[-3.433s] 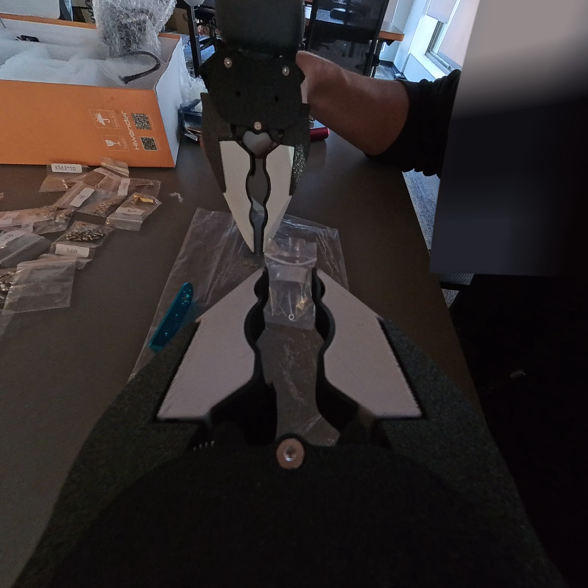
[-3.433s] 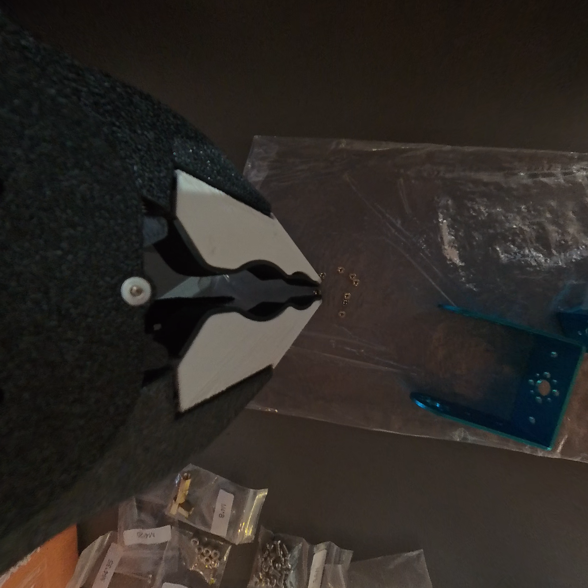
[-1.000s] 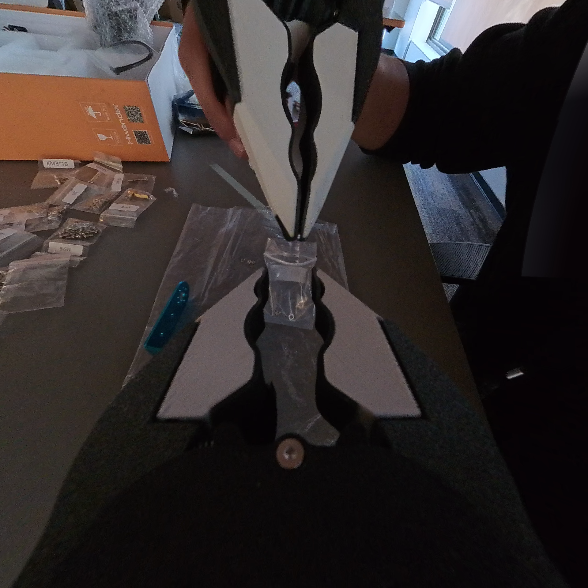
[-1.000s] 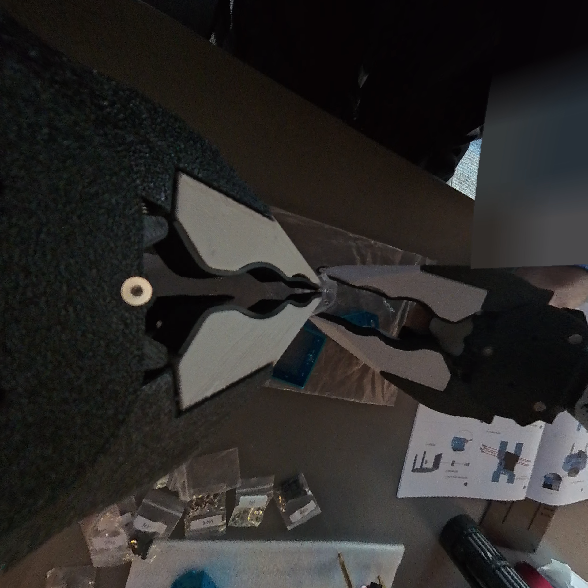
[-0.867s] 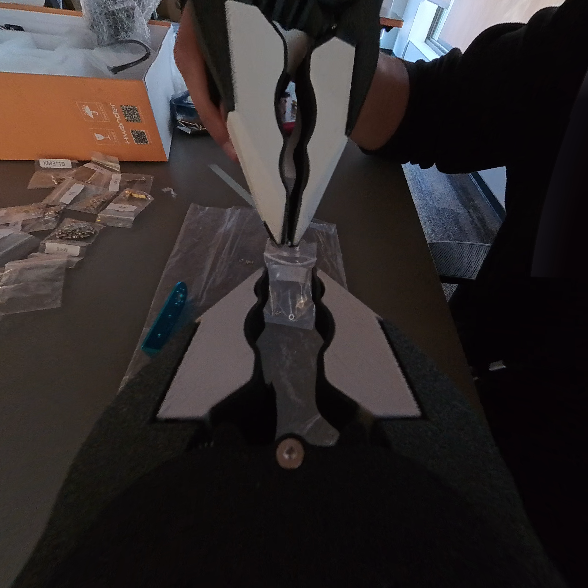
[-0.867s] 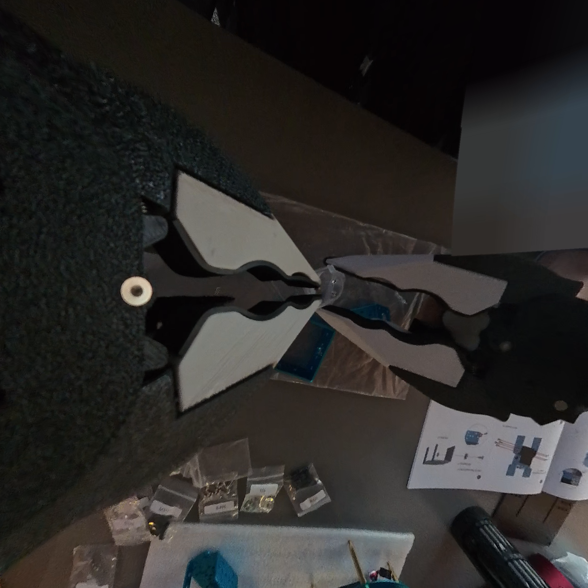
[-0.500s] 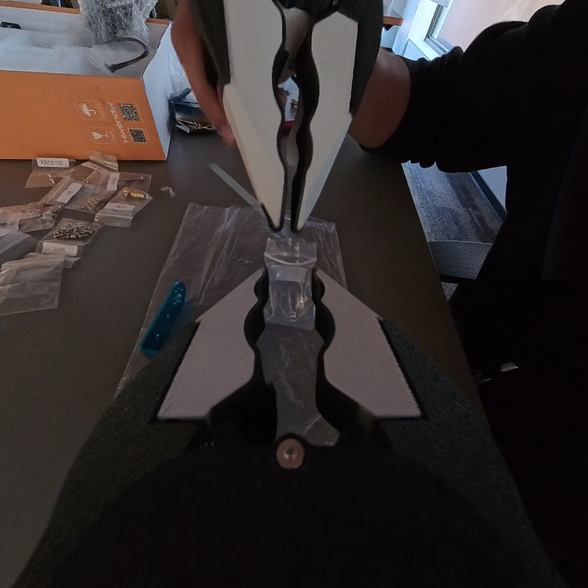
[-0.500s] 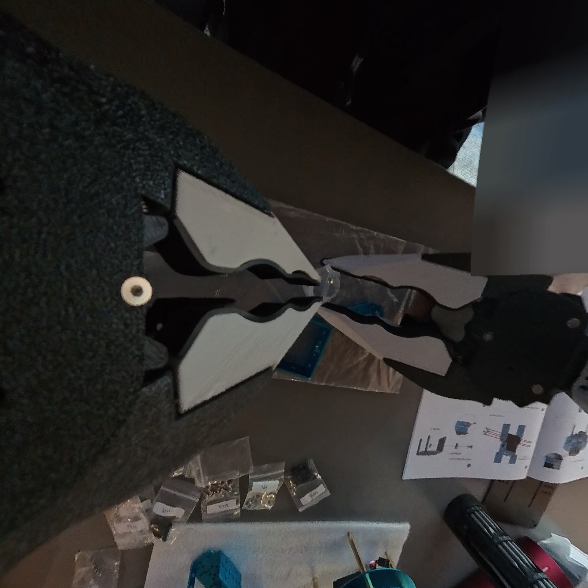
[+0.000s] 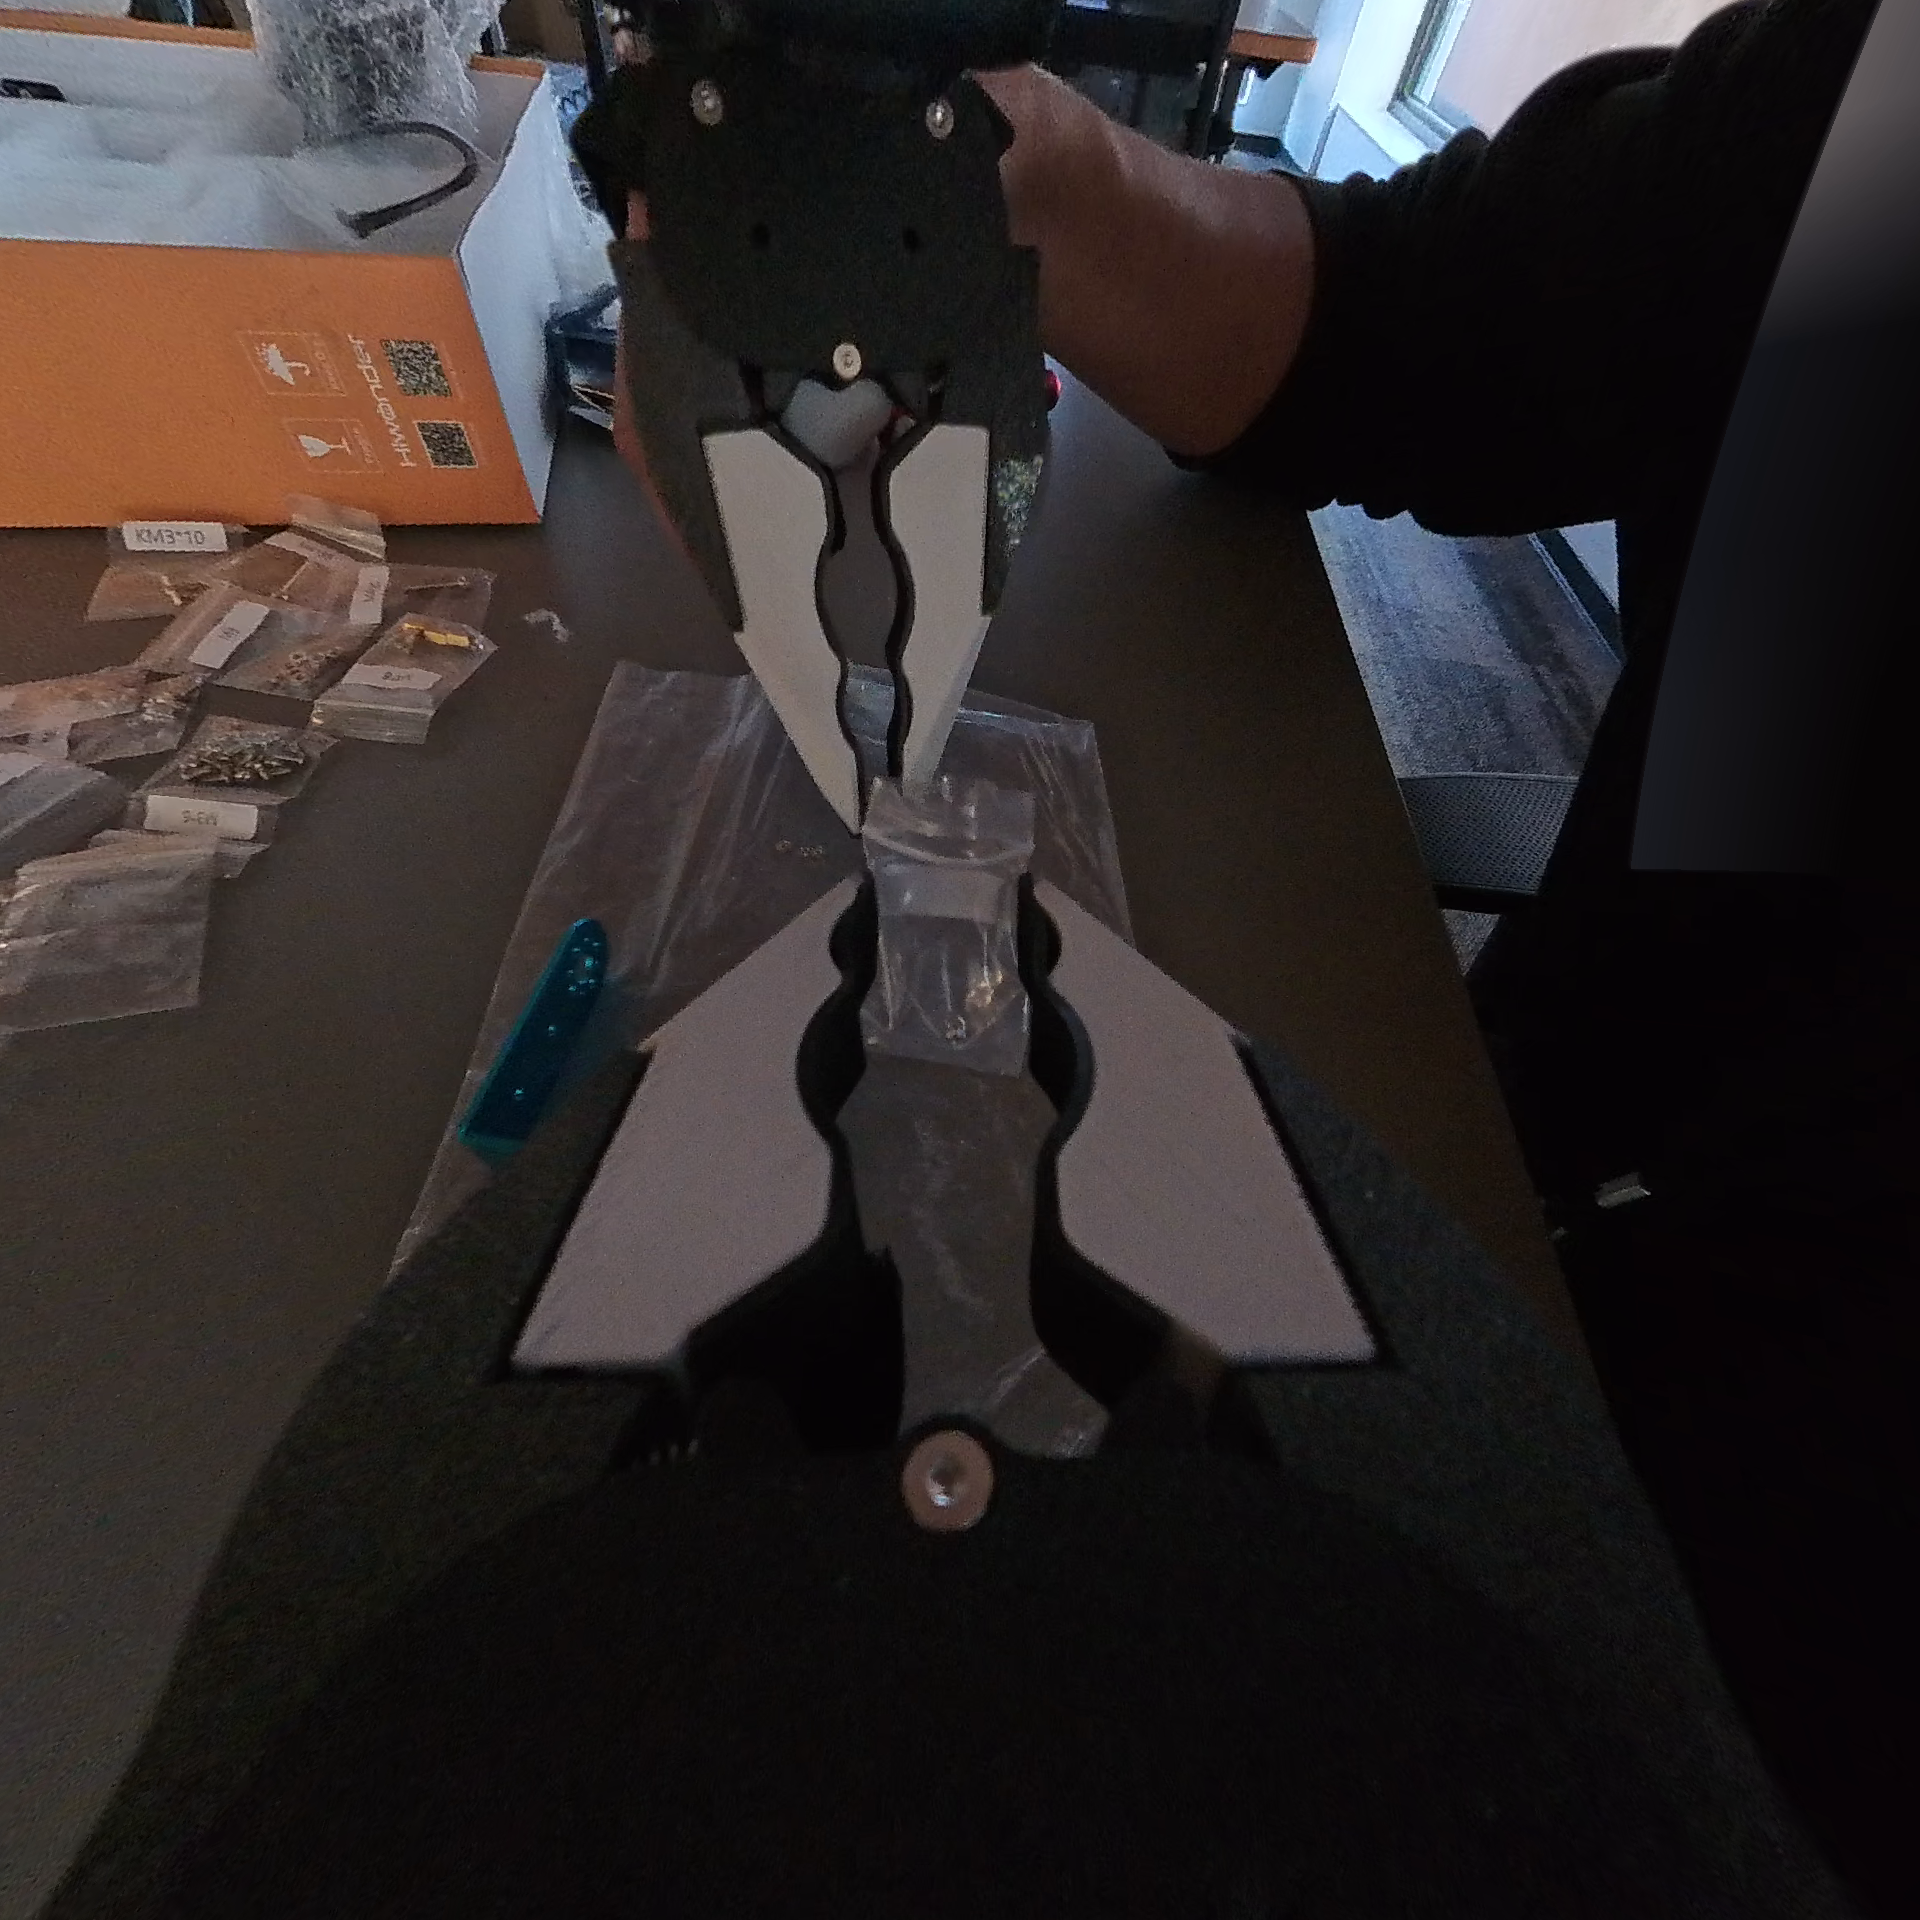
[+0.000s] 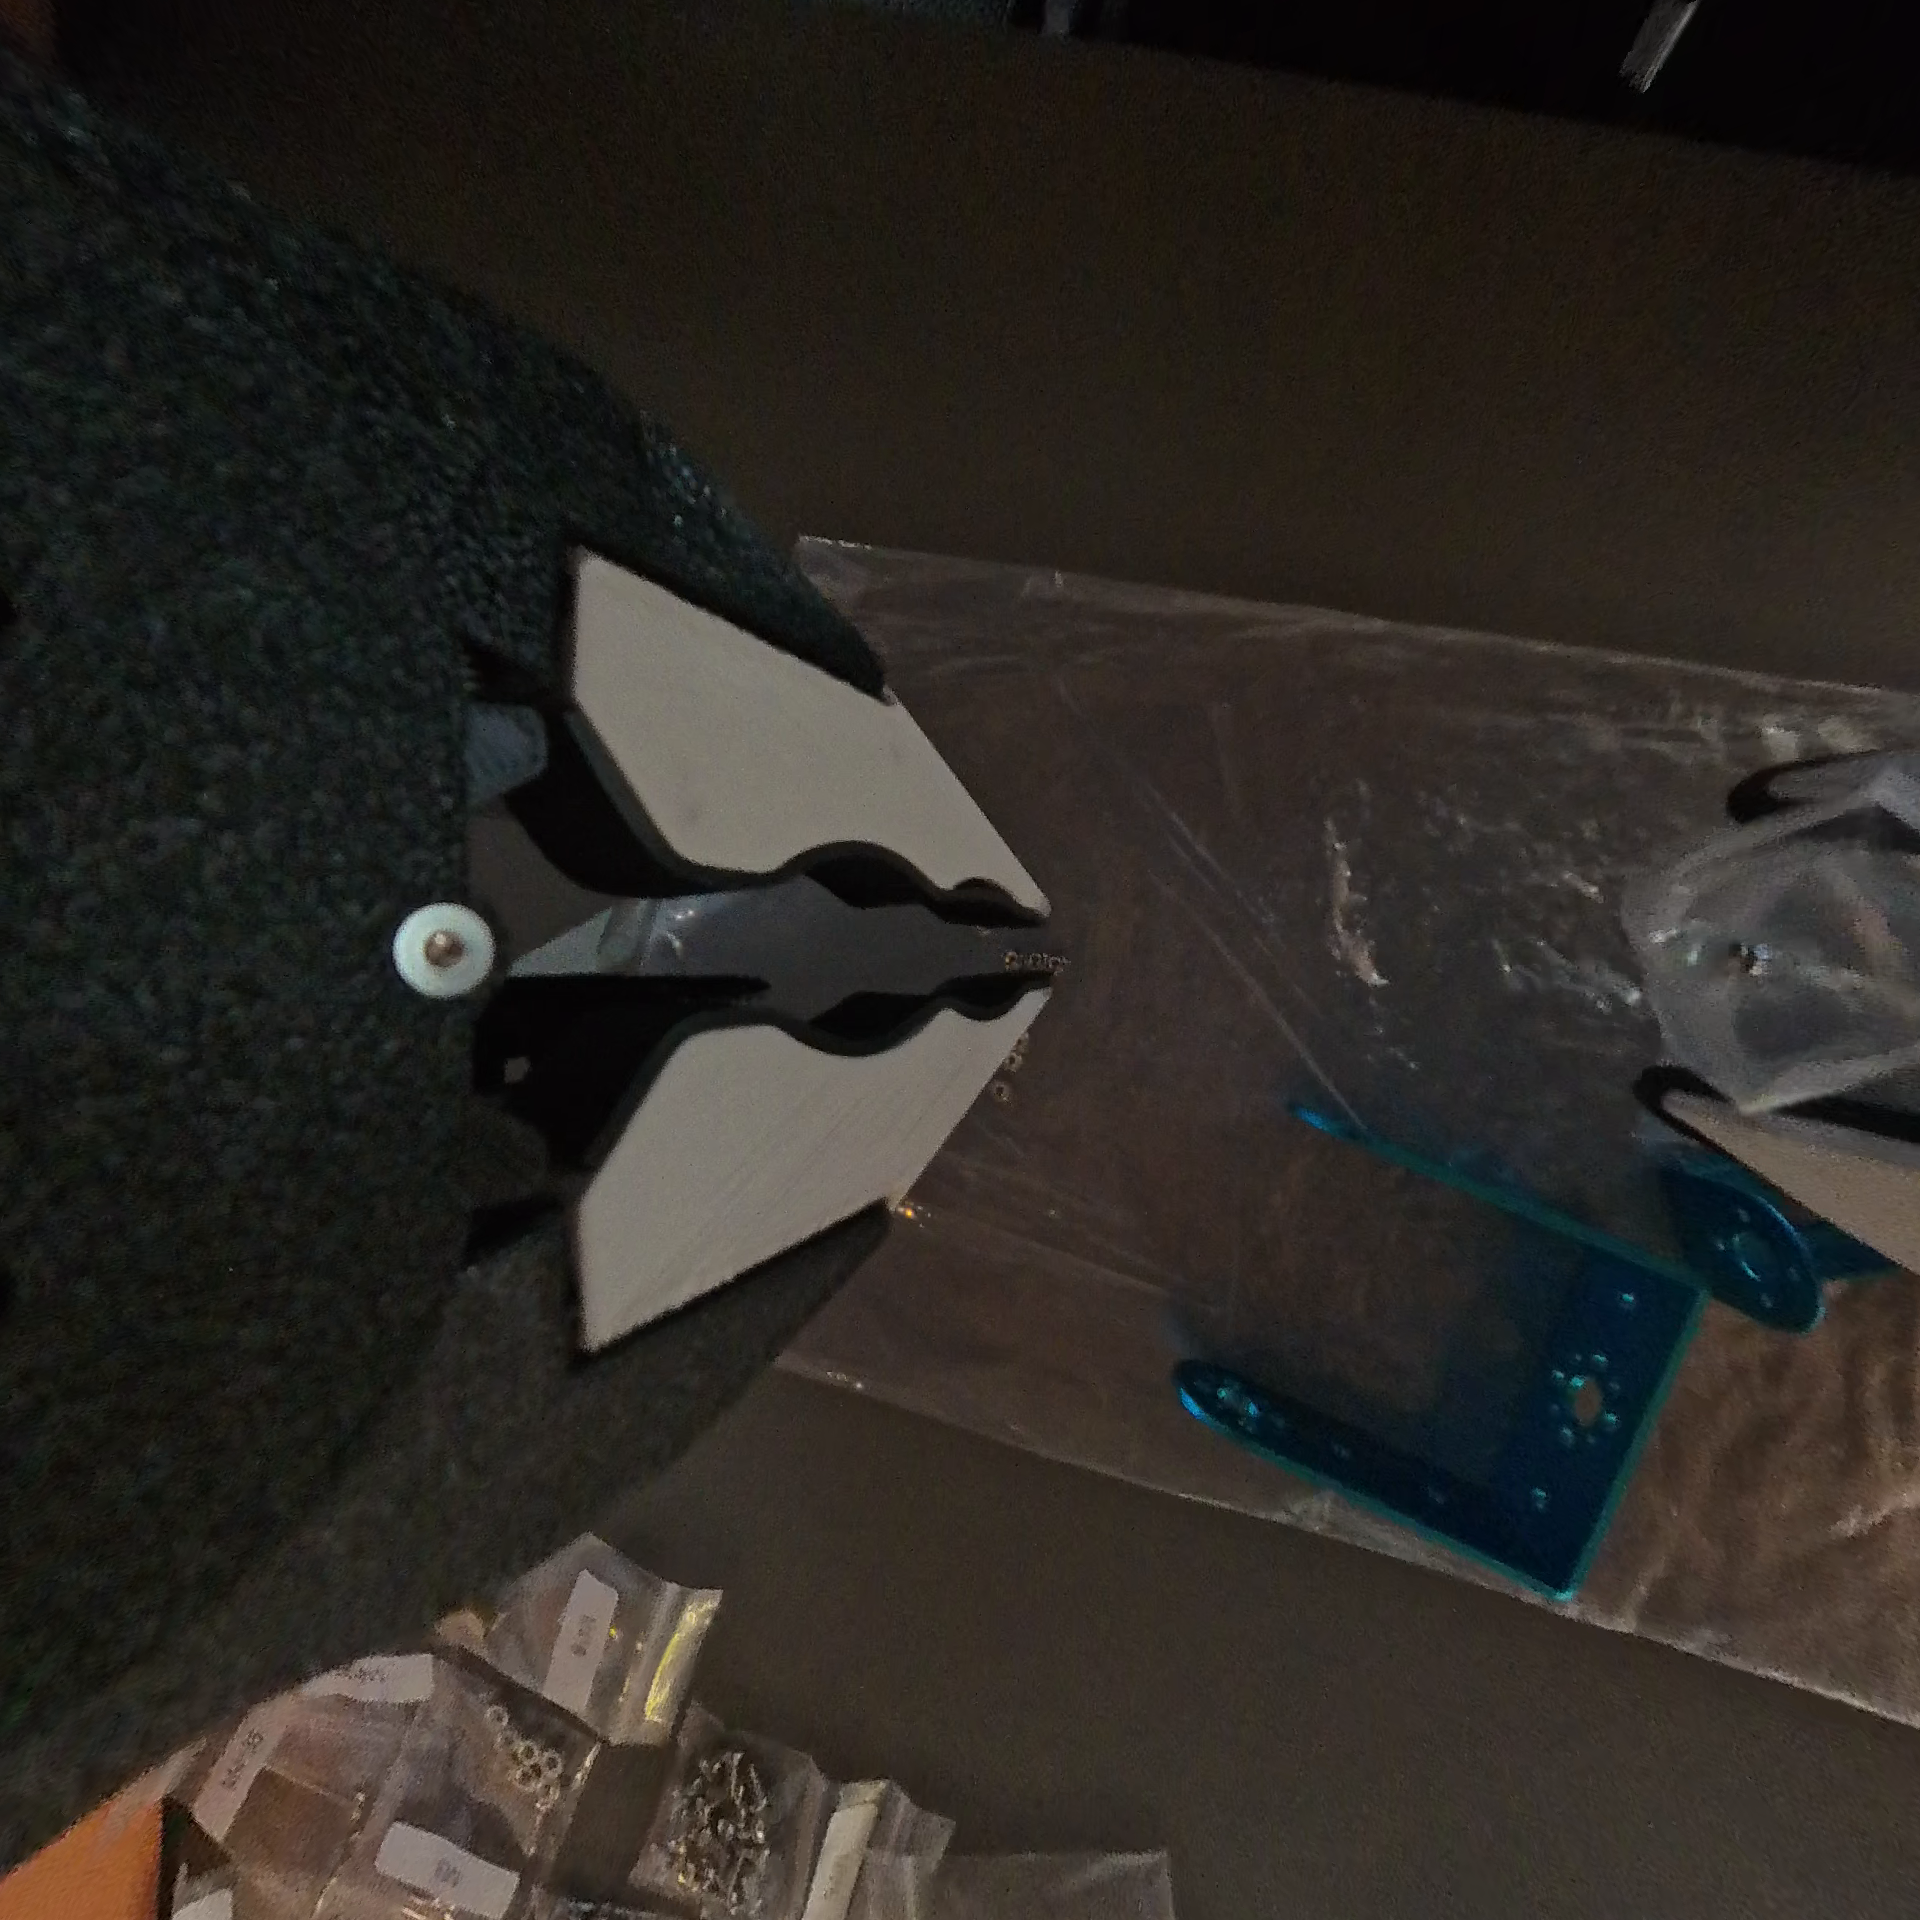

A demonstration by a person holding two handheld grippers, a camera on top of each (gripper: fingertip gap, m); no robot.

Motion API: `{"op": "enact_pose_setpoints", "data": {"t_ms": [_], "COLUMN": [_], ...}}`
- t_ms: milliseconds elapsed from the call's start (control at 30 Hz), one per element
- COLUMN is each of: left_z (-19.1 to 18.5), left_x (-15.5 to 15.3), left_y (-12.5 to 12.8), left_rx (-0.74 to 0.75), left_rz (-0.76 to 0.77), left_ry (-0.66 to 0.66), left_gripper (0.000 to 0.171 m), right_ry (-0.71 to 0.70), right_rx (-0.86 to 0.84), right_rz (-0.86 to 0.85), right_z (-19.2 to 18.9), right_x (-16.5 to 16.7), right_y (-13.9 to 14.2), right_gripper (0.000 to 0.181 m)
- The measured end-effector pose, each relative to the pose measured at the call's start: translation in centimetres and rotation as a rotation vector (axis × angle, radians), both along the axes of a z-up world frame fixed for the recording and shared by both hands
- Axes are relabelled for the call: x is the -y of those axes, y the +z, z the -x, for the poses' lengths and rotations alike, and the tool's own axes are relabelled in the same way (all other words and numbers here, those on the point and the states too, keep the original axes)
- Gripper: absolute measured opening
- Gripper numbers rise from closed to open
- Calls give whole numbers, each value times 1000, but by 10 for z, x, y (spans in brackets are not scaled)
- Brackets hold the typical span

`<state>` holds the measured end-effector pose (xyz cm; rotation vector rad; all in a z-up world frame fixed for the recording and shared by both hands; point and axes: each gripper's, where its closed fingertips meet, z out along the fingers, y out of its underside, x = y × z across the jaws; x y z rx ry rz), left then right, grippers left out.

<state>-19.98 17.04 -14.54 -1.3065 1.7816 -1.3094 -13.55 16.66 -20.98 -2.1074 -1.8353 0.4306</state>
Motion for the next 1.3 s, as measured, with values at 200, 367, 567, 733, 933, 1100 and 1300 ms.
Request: {"op": "enact_pose_setpoints", "data": {"t_ms": [200,367,567,733,933,1100,1300], "left_z": [0,1,1,0,0,1,2], "left_x": [0,2,0,0,1,-2,-3], "left_y": [0,1,2,0,-1,4,6], "left_rx": [0,2,4,0,-7,7,13], "left_rz": [9,1,4,0,-6,-9,-12], "left_ry": [-3,-6,-1,0,-2,10,12], "left_gripper": [26,26,26,26,26,26,26], "right_ry": [-2,16,20,20,-6,-20,-28], "right_rx": [40,64,67,-38,-42,-2,12], "right_rz": [9,-15,-43,-96,-144,-104,-58], "right_z": [-6,-4,-3,7,8,11,8], "right_x": [-2,0,-3,-7,-15,-19,-18], "right_y": [-9,-10,-9,18,26,2,-8], "right_gripper": [6,3,3,0,0,5,3]}}
